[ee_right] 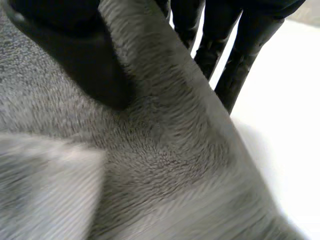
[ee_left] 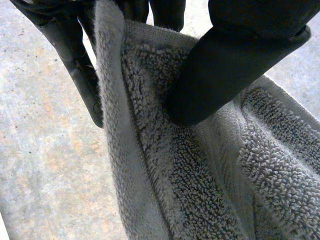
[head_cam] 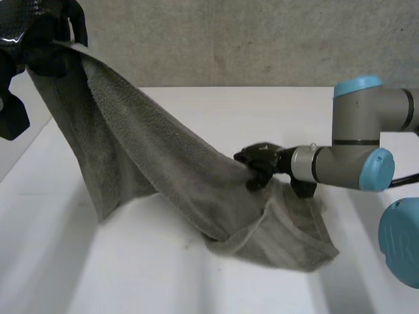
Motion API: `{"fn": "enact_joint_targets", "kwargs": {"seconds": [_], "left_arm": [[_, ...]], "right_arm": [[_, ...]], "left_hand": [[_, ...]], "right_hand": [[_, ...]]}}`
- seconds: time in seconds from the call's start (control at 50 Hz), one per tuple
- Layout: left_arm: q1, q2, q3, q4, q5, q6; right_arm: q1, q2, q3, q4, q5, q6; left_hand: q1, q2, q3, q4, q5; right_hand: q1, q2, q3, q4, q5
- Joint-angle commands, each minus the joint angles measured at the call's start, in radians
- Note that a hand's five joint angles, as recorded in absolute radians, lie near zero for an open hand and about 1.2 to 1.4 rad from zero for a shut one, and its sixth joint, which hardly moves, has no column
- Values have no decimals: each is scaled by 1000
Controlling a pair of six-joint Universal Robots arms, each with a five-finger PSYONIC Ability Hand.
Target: Fold the towel.
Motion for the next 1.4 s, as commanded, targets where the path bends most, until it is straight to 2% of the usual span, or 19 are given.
{"fn": "enact_joint_targets", "kwargs": {"seconds": [0.02, 0.04, 0.08, 0.1, 0.14, 0.24, 0.34, 0.44, 0.48, 0.54, 0.68, 0.76, 0.94, 0.98, 1.0, 1.02, 1.12, 1.24, 1.4], "left_arm": [[10, -215, 177, 79, -4, 12], [10, -216, 178, 79, -4, 12], [17, -364, 381, 105, -16, 23], [18, -364, 382, 105, -17, 23], [27, -490, 608, 99, -27, 21], [27, -602, 840, 99, -87, 18], [27, -660, 894, 99, -124, 20], [27, -670, 798, 85, -127, 23], [27, -657, 665, 86, -121, 26], [28, -645, 512, 89, -116, 26], [28, -633, 122, 120, -103, 30], [28, -622, -55, 171, -89, 76], [34, -538, -170, 240, -87, 130], [44, -521, -179, 257, -87, 130], [57, -506, -189, 272, -87, 132], [68, -492, -196, 287, -86, 132], [85, -472, -207, 301, -86, 132], [96, -472, -212, 303, -86, 132], [110, -472, -212, 303, -69, 132]], "right_arm": [[-5, -23, -315, -66, 140, 1], [-5, -23, -316, -67, 141, 1], [-11, -58, -424, -190, 238, 9], [-11, -58, -425, -191, 239, 9], [-13, -132, -433, -305, 295, 15], [-2, -227, -348, -390, 317, 1], [3, -290, -212, -396, 320, -20], [-2, -371, -1, -409, 315, -53], [-7, -400, 130, -419, 300, -89], [-1, -398, 242, -404, 270, -160], [16, -330, 509, -400, 285, -364], [18, -292, 612, -404, 286, -384], [15, -309, 709, -469, 289, -280], [10, -321, 723, -493, 296, -234], [7, -339, 738, -522, 311, -187], [4, -359, 758, -551, 337, -151], [-4, -425, 836, -658, 429, -110], [-11, -485, 930, -769, 486, -111], [-31, -483, 947, -765, 495, -109]], "left_hand": [[204, 179, 180, 179, 191], [204, 179, 180, 179, 191], [204, 179, 180, 179, 191], [204, 179, 180, 179, 191], [204, 179, 180, 179, 191], [204, 179, 180, 179, 191], [204, 179, 180, 179, 191], [204, 179, 180, 179, 191], [204, 179, 180, 179, 191], [204, 179, 180, 179, 191], [204, 179, 180, 179, 191], [204, 179, 180, 179, 191], [204, 179, 180, 179, 191], [204, 179, 180, 179, 191], [204, 179, 180, 179, 191], [204, 179, 180, 179, 191], [204, 179, 180, 179, 191], [204, 179, 180, 179, 191], [204, 179, 180, 179, 191]], "right_hand": [[213, 193, 224, 220, 201], [213, 193, 224, 220, 201], [213, 193, 224, 220, 201], [213, 193, 224, 220, 201], [213, 193, 224, 220, 201], [213, 193, 224, 220, 201], [213, 193, 224, 220, 201], [213, 193, 224, 220, 201], [213, 193, 224, 220, 201], [213, 193, 224, 220, 201], [213, 193, 224, 220, 201], [213, 193, 224, 220, 201], [213, 193, 224, 220, 201], [112, 91, 122, 119, 99], [-121, -141, -111, -114, -134], [-231, -251, -220, -224, -243], [-390, -410, -380, -383, -403], [-420, -440, -409, -413, -432], [-411, -431, -401, -404, -424]]}}
